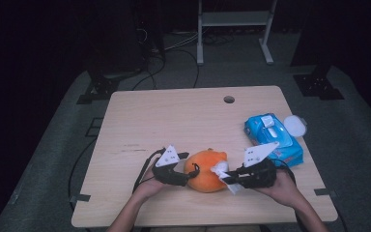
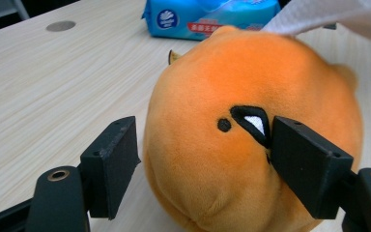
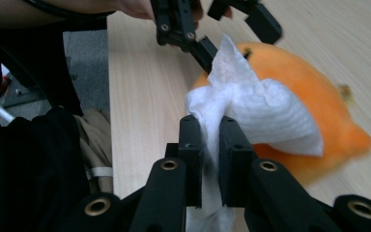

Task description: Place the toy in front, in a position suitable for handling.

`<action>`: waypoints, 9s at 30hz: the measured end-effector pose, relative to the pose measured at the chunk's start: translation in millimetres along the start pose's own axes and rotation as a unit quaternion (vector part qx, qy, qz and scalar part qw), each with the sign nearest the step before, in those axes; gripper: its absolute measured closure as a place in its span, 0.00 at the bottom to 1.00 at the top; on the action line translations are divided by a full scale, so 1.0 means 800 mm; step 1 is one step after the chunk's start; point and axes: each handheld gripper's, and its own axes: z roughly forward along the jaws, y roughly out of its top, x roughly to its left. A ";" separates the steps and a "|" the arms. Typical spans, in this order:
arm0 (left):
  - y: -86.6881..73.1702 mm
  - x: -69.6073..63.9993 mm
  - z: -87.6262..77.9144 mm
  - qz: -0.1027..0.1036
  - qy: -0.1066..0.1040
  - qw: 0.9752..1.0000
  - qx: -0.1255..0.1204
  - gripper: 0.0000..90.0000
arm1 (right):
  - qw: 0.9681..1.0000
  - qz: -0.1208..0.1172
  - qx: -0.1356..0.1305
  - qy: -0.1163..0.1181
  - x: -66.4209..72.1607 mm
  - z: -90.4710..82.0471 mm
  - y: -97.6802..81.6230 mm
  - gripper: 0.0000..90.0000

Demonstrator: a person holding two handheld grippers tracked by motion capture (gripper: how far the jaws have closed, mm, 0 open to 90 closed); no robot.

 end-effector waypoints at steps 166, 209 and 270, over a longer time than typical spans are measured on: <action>0.021 -0.027 0.016 -0.012 -0.050 0.998 0.029 0.25 | 0.994 0.018 -0.050 -0.091 -0.010 0.028 -0.008 0.91; 0.013 -0.032 0.010 0.088 -0.043 0.995 0.003 0.28 | 0.987 0.034 -0.043 -0.149 -0.034 0.005 -0.021 0.90; 0.037 -0.065 0.025 0.094 -0.042 0.994 0.029 0.35 | 0.992 0.041 -0.100 -0.061 -0.010 0.013 -0.003 0.91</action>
